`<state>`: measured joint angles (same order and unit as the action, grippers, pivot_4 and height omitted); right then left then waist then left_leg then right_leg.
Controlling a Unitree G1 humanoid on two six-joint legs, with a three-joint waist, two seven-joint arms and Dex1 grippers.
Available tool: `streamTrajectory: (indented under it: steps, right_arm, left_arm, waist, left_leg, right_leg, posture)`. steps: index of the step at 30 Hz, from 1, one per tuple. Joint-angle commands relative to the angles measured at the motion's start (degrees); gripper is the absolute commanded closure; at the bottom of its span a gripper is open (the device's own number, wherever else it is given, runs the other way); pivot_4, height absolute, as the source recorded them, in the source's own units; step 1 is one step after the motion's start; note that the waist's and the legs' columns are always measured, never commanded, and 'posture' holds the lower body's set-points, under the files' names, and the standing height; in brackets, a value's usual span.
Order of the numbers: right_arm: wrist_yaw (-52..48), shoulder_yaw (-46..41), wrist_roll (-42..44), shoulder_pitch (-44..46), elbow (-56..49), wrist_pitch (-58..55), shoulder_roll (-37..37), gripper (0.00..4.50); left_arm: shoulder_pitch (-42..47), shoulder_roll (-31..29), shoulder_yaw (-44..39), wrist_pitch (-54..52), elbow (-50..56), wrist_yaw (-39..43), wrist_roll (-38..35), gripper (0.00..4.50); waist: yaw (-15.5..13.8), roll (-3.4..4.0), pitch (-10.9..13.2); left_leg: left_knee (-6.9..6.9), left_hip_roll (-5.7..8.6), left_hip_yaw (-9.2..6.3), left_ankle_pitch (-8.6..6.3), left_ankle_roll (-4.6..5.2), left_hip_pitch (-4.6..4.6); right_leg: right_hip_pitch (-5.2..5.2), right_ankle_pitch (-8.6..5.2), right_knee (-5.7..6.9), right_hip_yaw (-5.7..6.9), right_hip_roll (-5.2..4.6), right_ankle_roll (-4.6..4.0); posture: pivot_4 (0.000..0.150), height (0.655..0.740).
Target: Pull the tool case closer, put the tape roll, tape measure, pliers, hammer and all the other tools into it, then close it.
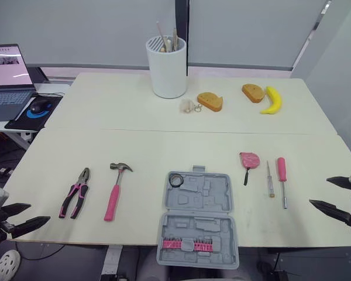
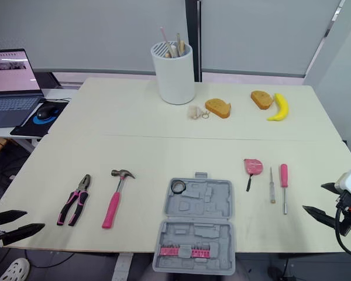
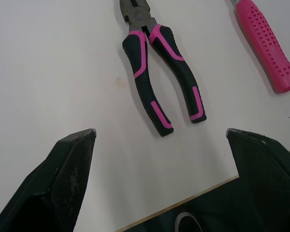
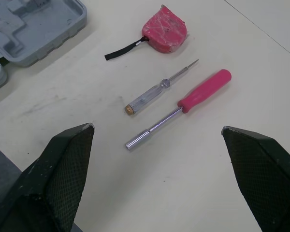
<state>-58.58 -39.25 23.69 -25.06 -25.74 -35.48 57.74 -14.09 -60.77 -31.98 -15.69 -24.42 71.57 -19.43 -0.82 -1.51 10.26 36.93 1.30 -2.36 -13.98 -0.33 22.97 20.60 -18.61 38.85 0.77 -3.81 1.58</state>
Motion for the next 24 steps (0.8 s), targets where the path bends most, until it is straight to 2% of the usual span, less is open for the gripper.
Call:
streamTrajectory:
  steps: [1, 6, 11, 19, 22, 24]
  right_arm:
    - [1.6, 0.55, -1.27, 1.16, -1.54, 2.14, -1.26, 0.0]
    - [6.01, 5.61, -1.68, 1.83, -6.39, 3.08, -6.71, 0.0]
    - [14.73, 13.55, -3.59, 5.49, -11.03, 2.31, -13.81, 0.0]
    - [25.69, 26.95, -8.81, 13.83, -8.98, 0.79, -21.79, 0.0]
    - [30.28, 31.57, -11.03, 18.7, -4.95, -0.12, -25.62, 0.59]
    - [34.71, 34.7, -13.51, 22.6, -1.01, -0.57, -29.41, 0.59]
  left_arm:
    - [-0.1, 0.79, -0.91, -0.27, 6.9, 0.04, -2.06, 0.01]
    - [2.21, 4.07, 4.18, -4.73, 22.42, -0.24, -6.13, 0.01]
    - [7.68, 7.3, 12.08, -8.06, 35.33, -0.81, -10.15, 0.01]
    - [20.52, 12.86, 23.91, -6.58, 41.9, -0.63, -10.87, 0.01]
    - [26.32, 16.61, 28.55, -7.37, 43.14, -1.49, -11.64, 0.0]
    - [29.17, 18.75, 31.42, -6.65, 43.28, -0.39, -11.49, 0.0]
  waist:
    - [0.0, 0.0, 0.0]
    - [-0.24, 0.02, 0.01]
    - [-0.26, 0.04, 0.0]
    - [0.01, 0.07, -0.01]
    - [0.38, 0.06, -0.01]
    - [0.72, 0.04, -0.02]
  left_leg:
    - [-0.01, 0.0, 0.01, -0.01, -0.01, 0.0]
    - [-0.01, 0.0, 0.0, -0.02, -0.03, 0.0]
    - [0.06, 0.01, 0.01, -0.01, -0.04, -0.03]
    - [0.08, 0.01, 0.0, 0.0, -0.04, -0.08]
    - [0.06, 0.01, -0.01, 0.0, -0.04, -0.08]
    - [0.11, 0.01, -0.06, 0.0, -0.04, -0.08]
  right_leg:
    - [-0.01, 0.0, 0.0, 0.0, 0.0, 0.0]
    - [-0.05, 0.0, 0.01, 0.01, 0.0, 0.0]
    - [-0.09, 0.05, 0.06, -0.01, 0.05, 0.09]
    - [-0.11, 0.1, 0.14, -0.12, 0.28, 0.15]
    - [-0.12, 0.1, 0.14, -0.13, 0.35, 0.16]
    - [-0.15, 0.12, 0.16, -0.14, 0.45, 0.19]
  posture:
    - [0.15, 0.74]
    - [0.15, 0.74]
    - [0.15, 0.74]
    - [0.15, 0.74]
    - [0.15, 0.74]
    - [0.15, 0.74]
